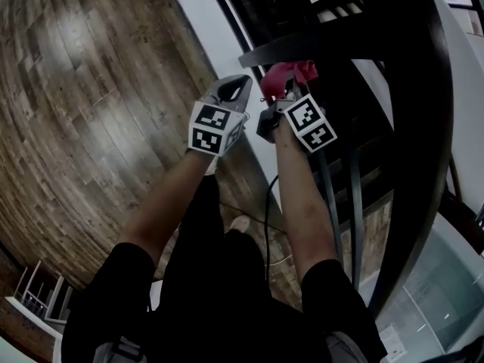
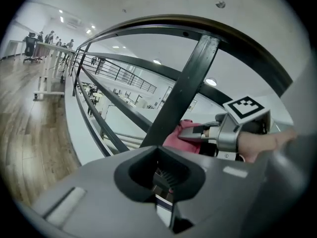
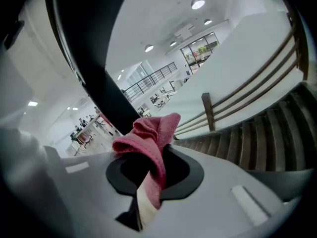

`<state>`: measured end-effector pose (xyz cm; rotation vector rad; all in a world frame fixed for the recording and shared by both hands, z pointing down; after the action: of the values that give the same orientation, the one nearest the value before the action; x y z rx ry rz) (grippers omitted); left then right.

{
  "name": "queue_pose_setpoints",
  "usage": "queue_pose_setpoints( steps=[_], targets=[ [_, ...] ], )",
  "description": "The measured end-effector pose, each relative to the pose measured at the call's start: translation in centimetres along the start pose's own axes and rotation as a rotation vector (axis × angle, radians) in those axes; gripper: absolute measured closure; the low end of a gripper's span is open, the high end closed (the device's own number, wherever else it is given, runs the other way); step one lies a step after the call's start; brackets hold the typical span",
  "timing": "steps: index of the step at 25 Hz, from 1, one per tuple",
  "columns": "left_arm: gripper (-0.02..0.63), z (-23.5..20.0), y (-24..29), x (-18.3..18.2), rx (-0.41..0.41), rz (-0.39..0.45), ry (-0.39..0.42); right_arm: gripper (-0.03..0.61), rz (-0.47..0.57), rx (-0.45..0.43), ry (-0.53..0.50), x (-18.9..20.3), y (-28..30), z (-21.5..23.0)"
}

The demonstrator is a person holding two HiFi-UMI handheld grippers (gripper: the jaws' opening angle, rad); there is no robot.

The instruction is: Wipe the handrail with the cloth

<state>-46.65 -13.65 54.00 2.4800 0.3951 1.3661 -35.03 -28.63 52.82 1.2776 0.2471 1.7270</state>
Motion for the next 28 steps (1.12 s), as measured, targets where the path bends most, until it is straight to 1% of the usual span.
queue_pose_setpoints(
  steps=[1,3,5,9,13,15,19,21,28],
  targets=[
    [0.614,-0.2,0.1,0.0,-0.006,-0.002,0.004,0.528,-0.006,0.032,-0.04,-0.1,0.2,-0.1],
    [0.614,-0.6,0.2,0.1,-0.017,-0.004,0.01,0.526,-0.015,0.094,-0.171,-0.3,0.6,-0.6],
    [0.614,-0.8,0.4,0.1,-0.021,-0.008,0.019,0.525,-0.018,0.126,-0.29,-0.4,0.7,-1.0],
    [0.614,-0.9,0.5,1.0,-0.024,-0.04,0.041,0.525,-0.025,0.132,-0.389,-0.2,0.6,-1.1],
    [0.614,0.2,0.2,1.3,-0.001,-0.046,0.048,0.525,-0.032,0.128,-0.483,0.1,-0.7,-0.3],
    [0.614,0.9,0.2,1.4,0.01,-0.056,0.046,0.525,-0.031,0.134,-0.486,0.0,-1.5,0.2],
    [0.614,1.8,0.4,2.2,0.018,-0.065,0.036,0.525,-0.033,0.146,-0.388,0.5,-2.8,1.6],
    [0.614,2.5,0.4,2.7,0.024,-0.065,0.029,0.525,-0.03,0.156,-0.358,0.8,-3.5,2.5],
    [0.614,4.4,-0.1,4.4,0.046,-0.098,0.042,0.525,-0.013,0.191,-0.349,1.6,-5.8,4.6]
  ],
)
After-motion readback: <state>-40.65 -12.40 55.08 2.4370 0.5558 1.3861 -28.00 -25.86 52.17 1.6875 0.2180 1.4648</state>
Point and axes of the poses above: the fingertips, and each gripper's own axes: y forward along the fingers, z to its right, x out of its underside, the point moved 9 cm from there along -y, backward along the fingers, and after that the axes turned 8 degrees about x, right-handed, at the moved point
